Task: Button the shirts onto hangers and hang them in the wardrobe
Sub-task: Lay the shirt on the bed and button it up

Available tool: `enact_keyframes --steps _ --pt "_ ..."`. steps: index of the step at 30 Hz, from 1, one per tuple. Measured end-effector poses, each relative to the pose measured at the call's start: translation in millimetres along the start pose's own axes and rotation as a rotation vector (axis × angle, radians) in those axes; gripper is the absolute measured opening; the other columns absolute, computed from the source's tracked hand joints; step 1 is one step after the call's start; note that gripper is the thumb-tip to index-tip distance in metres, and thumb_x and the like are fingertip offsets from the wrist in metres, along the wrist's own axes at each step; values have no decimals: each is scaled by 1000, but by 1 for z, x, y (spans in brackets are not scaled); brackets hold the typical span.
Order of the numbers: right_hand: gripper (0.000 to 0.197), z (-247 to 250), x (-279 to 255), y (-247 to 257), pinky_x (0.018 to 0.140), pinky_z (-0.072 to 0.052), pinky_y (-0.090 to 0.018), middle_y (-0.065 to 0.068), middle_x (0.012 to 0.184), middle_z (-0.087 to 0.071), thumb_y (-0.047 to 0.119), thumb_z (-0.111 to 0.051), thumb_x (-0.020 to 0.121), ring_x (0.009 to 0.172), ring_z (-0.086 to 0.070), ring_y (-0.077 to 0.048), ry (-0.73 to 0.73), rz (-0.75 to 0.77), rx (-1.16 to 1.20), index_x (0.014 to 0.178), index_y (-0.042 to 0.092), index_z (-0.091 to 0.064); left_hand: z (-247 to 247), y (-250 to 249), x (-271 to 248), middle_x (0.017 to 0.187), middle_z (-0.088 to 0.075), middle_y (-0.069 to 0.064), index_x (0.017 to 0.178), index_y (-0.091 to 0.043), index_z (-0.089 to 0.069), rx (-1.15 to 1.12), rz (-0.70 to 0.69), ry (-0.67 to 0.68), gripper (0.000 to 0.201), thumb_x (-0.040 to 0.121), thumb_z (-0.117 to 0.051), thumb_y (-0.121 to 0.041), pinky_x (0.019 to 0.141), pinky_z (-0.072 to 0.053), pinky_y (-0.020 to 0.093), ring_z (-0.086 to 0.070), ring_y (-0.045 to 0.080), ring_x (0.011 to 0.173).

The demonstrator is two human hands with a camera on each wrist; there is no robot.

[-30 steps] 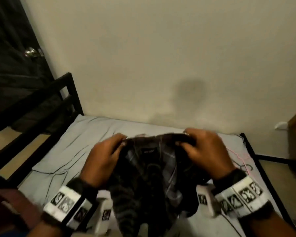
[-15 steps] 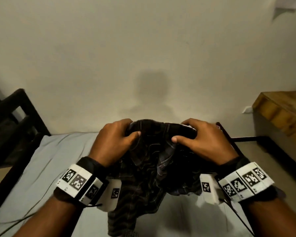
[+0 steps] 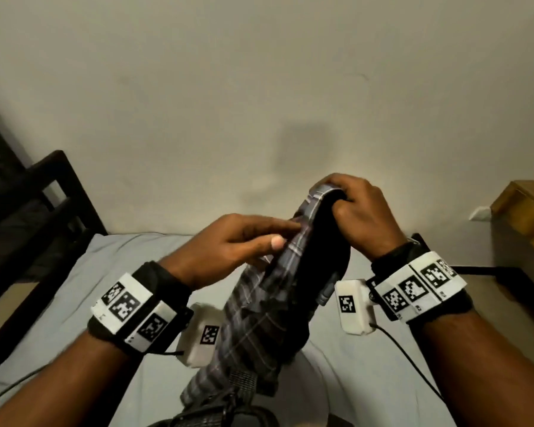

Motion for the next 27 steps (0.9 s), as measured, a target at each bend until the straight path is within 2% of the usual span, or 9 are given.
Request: enact_keyframes --steps 3,5,7,10,13,15,19,23,27 --pt "40 6 16 -7 81 -54 -43 5 89 -72 16 -39 65 90 -66 -22 -6 -9 29 91 23 -69 -5 44 4 114 -74 13 117 -6 -71 -162 58 -99 29 95 -55 -14 85 -60 51 -71 34 106" --pt "37 6 22 -9 81 -55 -46 4 86 -73 16 -41 68 89 -67 -21 38 5 89 89 23 -70 1 73 11 126 -70 5 124 -14 -66 -124 41 -261 30 94 -59 -14 92 -58 44 -65 21 119" --pt "33 2 25 -4 83 -55 -51 1 87 -74 15 -44 72 90 -69 -23 135 42 189 90 22 -72 2 93 20 149 -51 -12 145 -30 -47 70 40 -327 56 93 -68 -25 107 -44 28 -42 1 140" --pt "33 0 29 6 87 -56 -55 -5 90 -75 6 -47 76 92 -71 -27 233 108 343 93 15 -74 -6 103 43 146 -52 -13 147 -34 -42 126 51 -281 65 92 -73 -20 101 -37 10 -42 -6 136" --pt "37 8 32 0 86 -58 -51 -6 91 -75 -3 -46 77 91 -72 -25 228 128 375 95 11 -74 -7 110 60 99 -74 -6 102 -29 -69 105 12 -285 18 85 -74 -26 87 -54 31 -69 9 96" --pt "35 18 36 -15 85 -58 -49 -3 89 -76 -1 -48 76 90 -72 -23 180 115 317 93 14 -75 6 113 59 79 -73 -3 81 -26 -68 57 12 -338 7 84 -74 -24 76 -54 35 -68 12 76" --pt "24 46 44 -46 82 -54 -27 9 86 -75 12 -60 77 86 -70 -9 75 96 13 90 23 -76 55 103 55 70 -67 -7 81 -21 -62 176 6 -480 17 96 -66 -14 68 -51 34 -60 9 66" --pt "24 57 44 -55 70 -40 -5 7 88 -73 3 -69 81 82 -64 -11 67 154 -229 93 22 -77 86 72 65 75 -62 -12 87 -24 -62 345 14 -521 15 99 -58 -32 68 -43 30 -54 5 69" --pt "32 60 47 -55 67 -37 -5 4 89 -72 -4 -66 78 84 -61 -13 15 156 -270 95 21 -78 87 40 60 83 -68 -12 103 -35 -61 693 22 -343 36 84 -68 -64 66 -49 32 -64 8 76"
Point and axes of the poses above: each hand's wrist, its own x-axis towards the middle knuckle, its own z-axis out of the back of the hand, y = z × x, the point moved 6 cm from there along x, towards the middle knuckle
